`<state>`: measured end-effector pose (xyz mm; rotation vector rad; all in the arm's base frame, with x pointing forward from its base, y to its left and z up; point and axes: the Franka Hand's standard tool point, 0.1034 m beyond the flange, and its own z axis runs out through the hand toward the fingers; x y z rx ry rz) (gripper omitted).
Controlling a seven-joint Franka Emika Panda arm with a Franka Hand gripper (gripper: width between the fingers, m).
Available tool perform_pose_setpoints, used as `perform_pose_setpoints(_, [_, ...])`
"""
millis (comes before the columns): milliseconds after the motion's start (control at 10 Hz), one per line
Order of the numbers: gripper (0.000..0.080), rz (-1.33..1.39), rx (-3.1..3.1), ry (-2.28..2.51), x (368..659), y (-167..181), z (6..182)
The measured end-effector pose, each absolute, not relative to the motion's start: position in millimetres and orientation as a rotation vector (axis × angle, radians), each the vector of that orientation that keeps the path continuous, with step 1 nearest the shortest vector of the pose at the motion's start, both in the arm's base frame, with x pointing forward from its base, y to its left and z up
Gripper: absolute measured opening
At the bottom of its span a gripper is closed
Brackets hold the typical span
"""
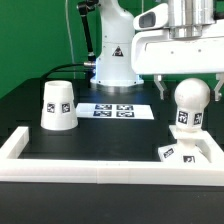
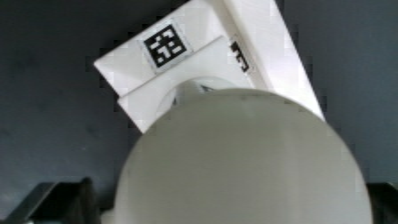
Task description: Assemble lamp
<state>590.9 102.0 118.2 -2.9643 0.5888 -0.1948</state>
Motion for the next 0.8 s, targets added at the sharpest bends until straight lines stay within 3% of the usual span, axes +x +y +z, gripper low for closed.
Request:
perform_pose_setpoints(400, [0.0699, -0.214, -3.027, 0.233, 590.3, 104.2, 117.7])
perform_pose_setpoints(800, [0.0699, -0.24, -3.053, -0.429, 590.3, 104.8, 115.5])
